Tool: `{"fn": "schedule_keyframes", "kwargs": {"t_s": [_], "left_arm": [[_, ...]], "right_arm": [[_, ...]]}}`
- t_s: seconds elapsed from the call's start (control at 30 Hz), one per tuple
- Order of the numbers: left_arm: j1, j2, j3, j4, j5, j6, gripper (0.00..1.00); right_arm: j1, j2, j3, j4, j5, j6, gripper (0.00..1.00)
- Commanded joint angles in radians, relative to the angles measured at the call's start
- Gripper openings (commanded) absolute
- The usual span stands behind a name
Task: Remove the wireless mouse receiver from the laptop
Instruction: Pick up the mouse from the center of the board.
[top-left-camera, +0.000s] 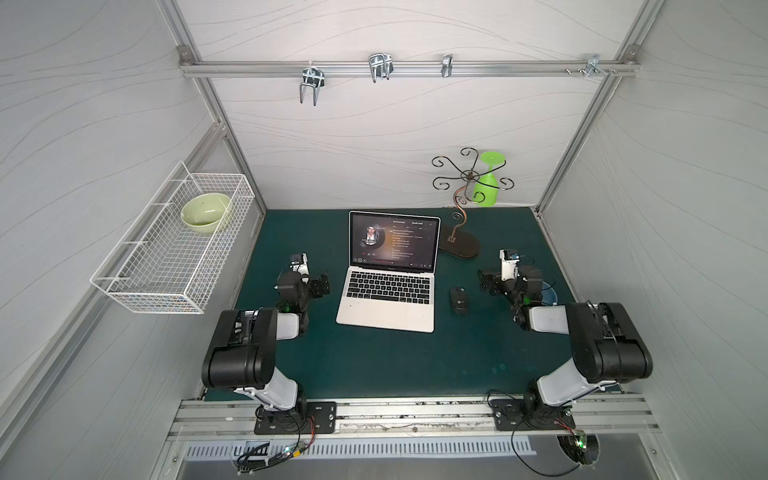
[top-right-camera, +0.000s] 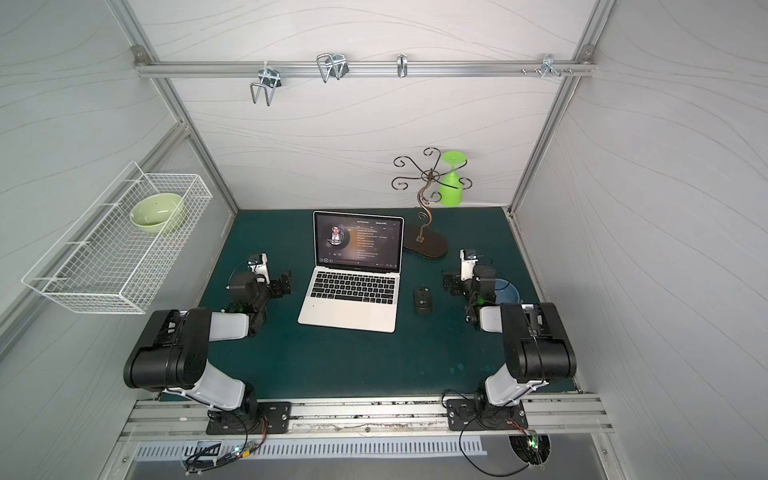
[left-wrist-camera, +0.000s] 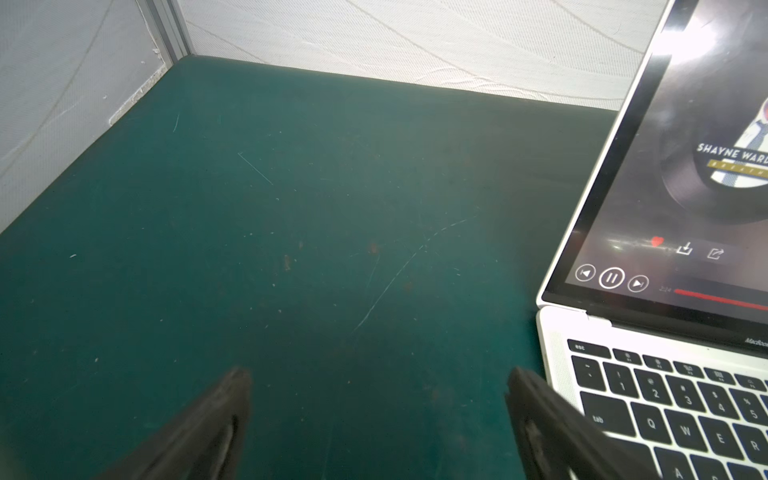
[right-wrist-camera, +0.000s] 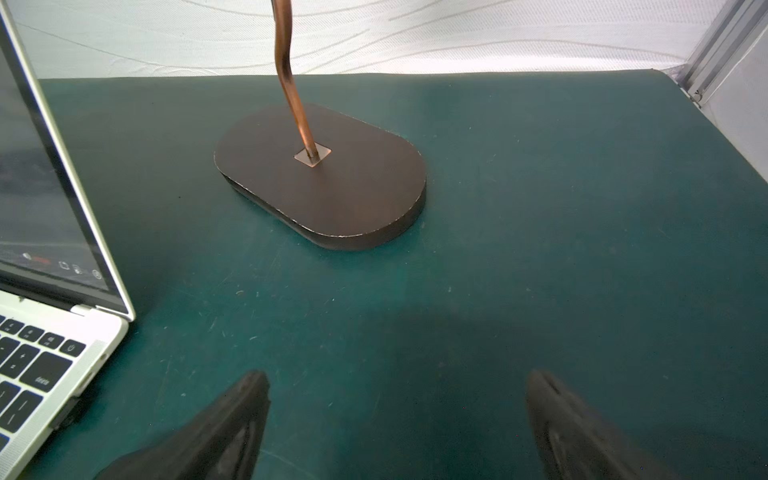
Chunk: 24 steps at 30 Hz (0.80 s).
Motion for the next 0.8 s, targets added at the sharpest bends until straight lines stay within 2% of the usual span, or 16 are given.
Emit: {"fn": "schedule_keyframes", "kwargs": {"t_s": [0.0,0.53,0.6,0.67,0.77], "left_arm": [[-0.004,-0.011,0.007,0.036,-0.002,0.007,0.99],[-0.009,-0.013,0.011,0.034,-0.015,0.010,0.99],[-0.009,-0.036,0.041,-0.048,-0.062,-0.010,0.99],[-0.005,-0.070,0.088,-0.164,-0.120,-0.040,0.99],[0.009,-0.131,0.129,-0.306,-0.184,-0.096,0.99]], "right_arm": [[-0.001,0.004,0.001,-0.001,-0.004,0.001,0.99],[-0.009,0.002,-0.002,0.006,-0.017,0.008,0.99],[-0.006,-0.007,0.002,-0.004,0.011,0.017,0.99],[0.003,-0.055,0.026,-0.084,0.059,0.025,0.99],[0.041,-0.142,0.120,-0.352,0.143,0.050,0.99]]}}
